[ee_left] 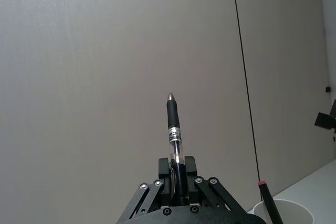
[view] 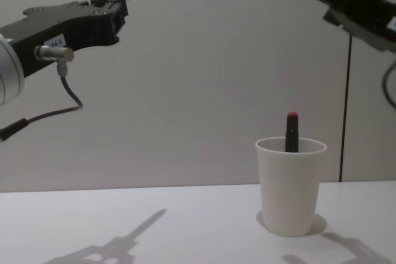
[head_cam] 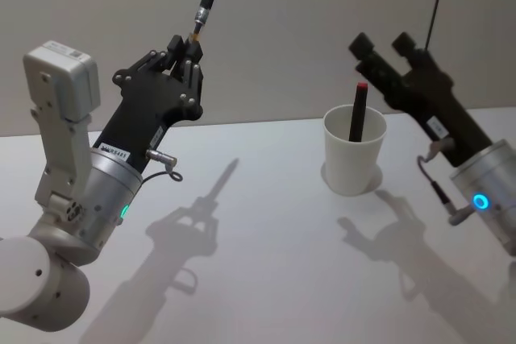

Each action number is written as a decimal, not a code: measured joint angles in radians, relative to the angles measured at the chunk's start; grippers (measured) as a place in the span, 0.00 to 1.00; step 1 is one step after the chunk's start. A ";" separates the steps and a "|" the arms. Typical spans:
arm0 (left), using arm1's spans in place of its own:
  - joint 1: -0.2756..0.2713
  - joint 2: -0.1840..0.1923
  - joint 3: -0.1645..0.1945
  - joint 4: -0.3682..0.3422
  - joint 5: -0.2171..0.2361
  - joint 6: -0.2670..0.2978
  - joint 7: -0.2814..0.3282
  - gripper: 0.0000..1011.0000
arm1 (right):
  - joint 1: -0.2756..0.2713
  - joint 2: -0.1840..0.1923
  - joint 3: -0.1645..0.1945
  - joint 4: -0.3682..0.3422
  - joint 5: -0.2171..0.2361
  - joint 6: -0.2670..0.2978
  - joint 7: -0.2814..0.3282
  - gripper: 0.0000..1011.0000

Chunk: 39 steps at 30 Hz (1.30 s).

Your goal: Place the pen into the pen holder.

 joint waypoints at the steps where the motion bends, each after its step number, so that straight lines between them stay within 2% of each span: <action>1: -0.001 -0.001 0.001 0.001 0.002 -0.001 -0.003 0.17 | 0.000 -0.003 -0.003 0.000 0.003 0.003 -0.001 0.99; 9: -0.006 -0.007 0.003 0.006 0.011 -0.004 -0.013 0.17 | -0.002 -0.029 -0.024 0.002 0.026 0.024 -0.014 0.99; 20: -0.010 -0.011 0.005 0.009 0.017 -0.006 -0.020 0.17 | 0.007 -0.042 -0.036 0.006 0.028 0.035 -0.014 0.99; 29: -0.011 -0.013 0.006 0.010 0.019 -0.007 -0.023 0.17 | 0.041 -0.082 -0.051 0.007 0.081 0.114 -0.053 0.99; 39: -0.012 -0.013 0.006 0.012 0.020 -0.008 -0.024 0.17 | 0.100 -0.138 -0.067 0.017 0.184 0.258 -0.138 0.99</action>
